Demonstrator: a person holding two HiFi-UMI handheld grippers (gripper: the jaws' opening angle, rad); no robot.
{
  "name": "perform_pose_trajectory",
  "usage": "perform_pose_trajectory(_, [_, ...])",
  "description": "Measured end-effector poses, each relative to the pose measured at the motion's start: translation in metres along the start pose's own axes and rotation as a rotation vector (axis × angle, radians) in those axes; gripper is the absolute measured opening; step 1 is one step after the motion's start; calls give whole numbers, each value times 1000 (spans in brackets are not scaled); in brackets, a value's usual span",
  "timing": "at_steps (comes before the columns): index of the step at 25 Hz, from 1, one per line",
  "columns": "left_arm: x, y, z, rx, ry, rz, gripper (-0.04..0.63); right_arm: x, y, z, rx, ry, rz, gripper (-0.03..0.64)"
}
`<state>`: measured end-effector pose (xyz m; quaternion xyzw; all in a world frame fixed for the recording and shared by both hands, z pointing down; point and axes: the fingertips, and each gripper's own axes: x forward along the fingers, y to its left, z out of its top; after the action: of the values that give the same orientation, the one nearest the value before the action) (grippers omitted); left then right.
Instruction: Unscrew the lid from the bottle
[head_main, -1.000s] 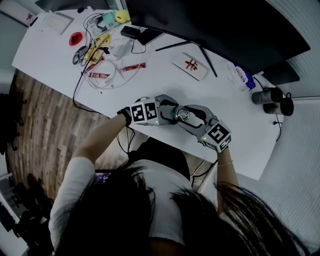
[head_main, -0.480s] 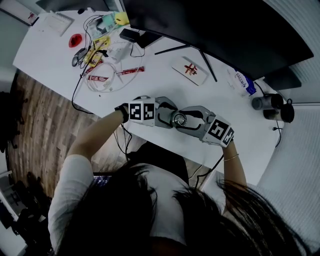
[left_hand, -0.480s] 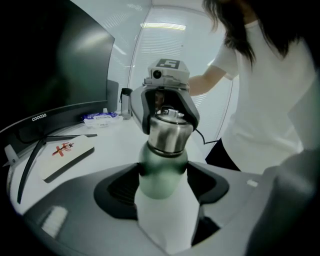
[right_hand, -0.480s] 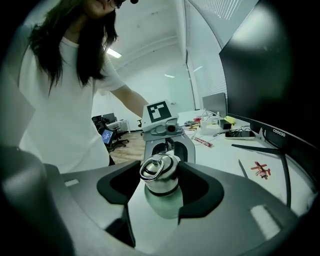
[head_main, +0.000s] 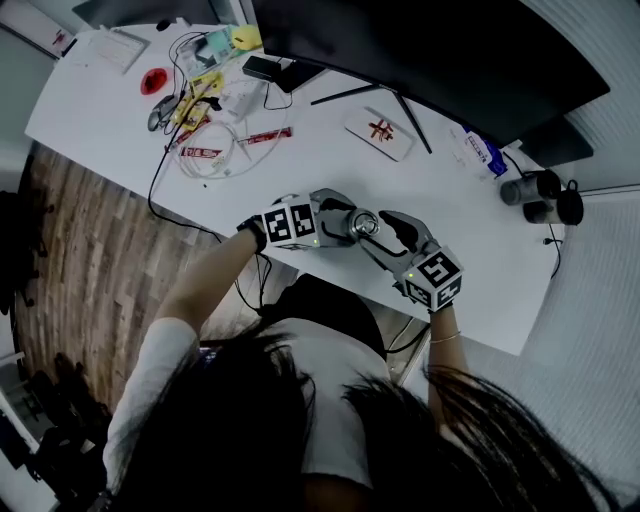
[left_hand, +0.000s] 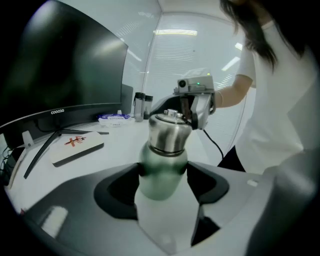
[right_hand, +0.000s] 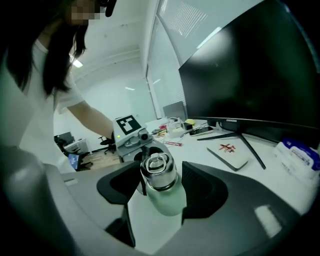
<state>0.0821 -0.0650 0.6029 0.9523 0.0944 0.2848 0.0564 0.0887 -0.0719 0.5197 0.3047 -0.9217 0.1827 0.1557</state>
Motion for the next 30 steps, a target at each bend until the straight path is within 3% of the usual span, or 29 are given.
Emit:
perform_pose_trajectory(4, [2,1,-4,-37,-11,86,350,-1,2,-2,70,-76,-170,236])
perform_pose_trajectory(8, [3,1,-2,-81,-40,163,350,5,4,-5,106,-111,-263,236])
perform_pose_trajectory(18, [3,-2,-3,-137,-70,256,351,11,2,-5,59,-135,-340,237])
perform_pose_trajectory(22, [1,-2,-4,-122,-61,214,350,12,4,-4,22,-108,-251,238])
perform_pose_trajectory(30, [-2,-6,-6,-26,0,36,351,17,12,-5,-92,-28,105,238])
